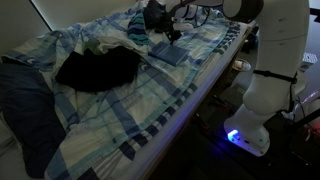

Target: Open the book on the bed

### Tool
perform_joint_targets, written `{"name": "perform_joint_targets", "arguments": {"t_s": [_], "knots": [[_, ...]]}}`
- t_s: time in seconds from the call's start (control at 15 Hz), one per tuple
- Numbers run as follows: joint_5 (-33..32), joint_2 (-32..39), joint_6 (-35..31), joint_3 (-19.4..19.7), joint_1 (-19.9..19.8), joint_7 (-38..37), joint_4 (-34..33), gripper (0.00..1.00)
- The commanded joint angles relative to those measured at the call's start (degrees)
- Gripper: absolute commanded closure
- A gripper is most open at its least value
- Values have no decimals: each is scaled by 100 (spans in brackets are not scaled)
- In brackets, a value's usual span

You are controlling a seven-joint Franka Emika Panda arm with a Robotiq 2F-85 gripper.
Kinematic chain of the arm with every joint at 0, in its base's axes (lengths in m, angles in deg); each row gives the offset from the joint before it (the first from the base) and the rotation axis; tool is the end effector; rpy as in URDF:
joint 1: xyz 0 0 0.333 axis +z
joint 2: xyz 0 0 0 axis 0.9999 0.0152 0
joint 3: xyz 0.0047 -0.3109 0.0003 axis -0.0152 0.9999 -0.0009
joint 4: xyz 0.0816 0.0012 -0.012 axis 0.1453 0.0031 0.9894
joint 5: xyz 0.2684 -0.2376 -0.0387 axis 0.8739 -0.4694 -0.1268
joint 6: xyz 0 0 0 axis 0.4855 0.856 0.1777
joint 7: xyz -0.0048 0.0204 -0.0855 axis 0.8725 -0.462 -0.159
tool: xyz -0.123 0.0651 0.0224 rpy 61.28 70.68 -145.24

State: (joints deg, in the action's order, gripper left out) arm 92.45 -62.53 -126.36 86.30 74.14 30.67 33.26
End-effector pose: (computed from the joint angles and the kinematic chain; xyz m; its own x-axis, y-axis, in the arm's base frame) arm 0.6241 -0.1966 0.3219 0.9027 -0.4280 0.0445 -0.4106 -0.8876 -0.2088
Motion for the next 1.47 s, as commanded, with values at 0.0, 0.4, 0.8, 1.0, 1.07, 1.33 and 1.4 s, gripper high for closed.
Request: {"name": "perform_joint_targets", "arguments": {"t_s": [0.0, 0.4, 0.8, 1.0, 1.07, 1.33, 1.4], "knots": [[77, -93, 170, -59, -26, 154, -26, 100], [74, -99, 160, -59, -14, 141, -30, 100], [76, -140, 133, -71, 3, 153, 8, 100], [82, -173, 127, -73, 10, 160, 21, 100], [83, -184, 125, -73, 14, 160, 24, 100], [85, -232, 108, -74, 26, 169, 46, 100], [86, -245, 105, -74, 29, 170, 53, 100]]}}
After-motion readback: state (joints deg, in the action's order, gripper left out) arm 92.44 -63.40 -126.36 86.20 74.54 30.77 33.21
